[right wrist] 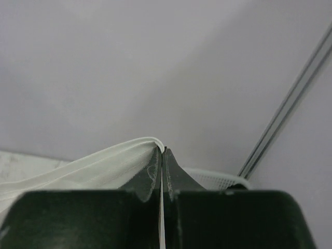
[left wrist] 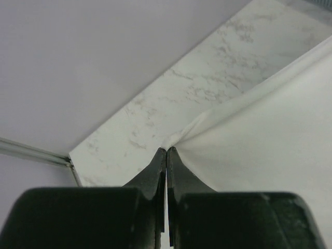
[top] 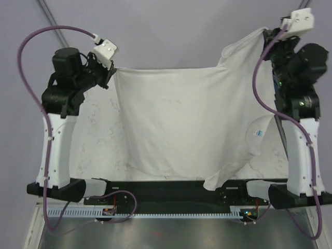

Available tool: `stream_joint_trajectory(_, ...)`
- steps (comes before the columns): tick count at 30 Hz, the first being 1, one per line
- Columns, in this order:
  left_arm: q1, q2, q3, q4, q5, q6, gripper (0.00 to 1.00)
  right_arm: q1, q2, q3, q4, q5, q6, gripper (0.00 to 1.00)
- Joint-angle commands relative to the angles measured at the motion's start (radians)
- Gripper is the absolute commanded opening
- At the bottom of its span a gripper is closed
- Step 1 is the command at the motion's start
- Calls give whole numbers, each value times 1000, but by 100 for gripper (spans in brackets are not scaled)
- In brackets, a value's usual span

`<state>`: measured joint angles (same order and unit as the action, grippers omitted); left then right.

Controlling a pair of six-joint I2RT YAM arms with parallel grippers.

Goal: Fold and stack the t-shirts
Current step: Flatten the tshirt out, then fold the tshirt

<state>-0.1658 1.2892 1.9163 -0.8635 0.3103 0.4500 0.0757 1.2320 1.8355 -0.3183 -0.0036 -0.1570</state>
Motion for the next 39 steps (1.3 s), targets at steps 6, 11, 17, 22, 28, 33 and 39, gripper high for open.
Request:
stream_joint_trajectory(6,46,347,-191,167,35,70,2,-1,442,-131,131,-91,-9,0)
stream_joint_trajectory(11,63,668,-32,178,38,72,2,-1,783,29,148,-134,1,0)
stream_joint_trajectory(17,75,1071,319,178,-43,32,2,1,1310,497,111,-70,14,0)
stream_joint_trajectory(22,86,1205,487,221,-105,19,2,16,1460,667,261,-3,-45,0)
stream_joint_trajectory(28,98,1174,460,304,-132,-31,2,22,1411,585,311,33,-21,0)
stream_joint_trajectory(33,106,1067,400,317,-114,-74,2,21,1256,403,364,31,26,0)
stream_joint_trajectory(39,115,941,239,319,-91,-40,2,21,1086,216,351,7,17,0)
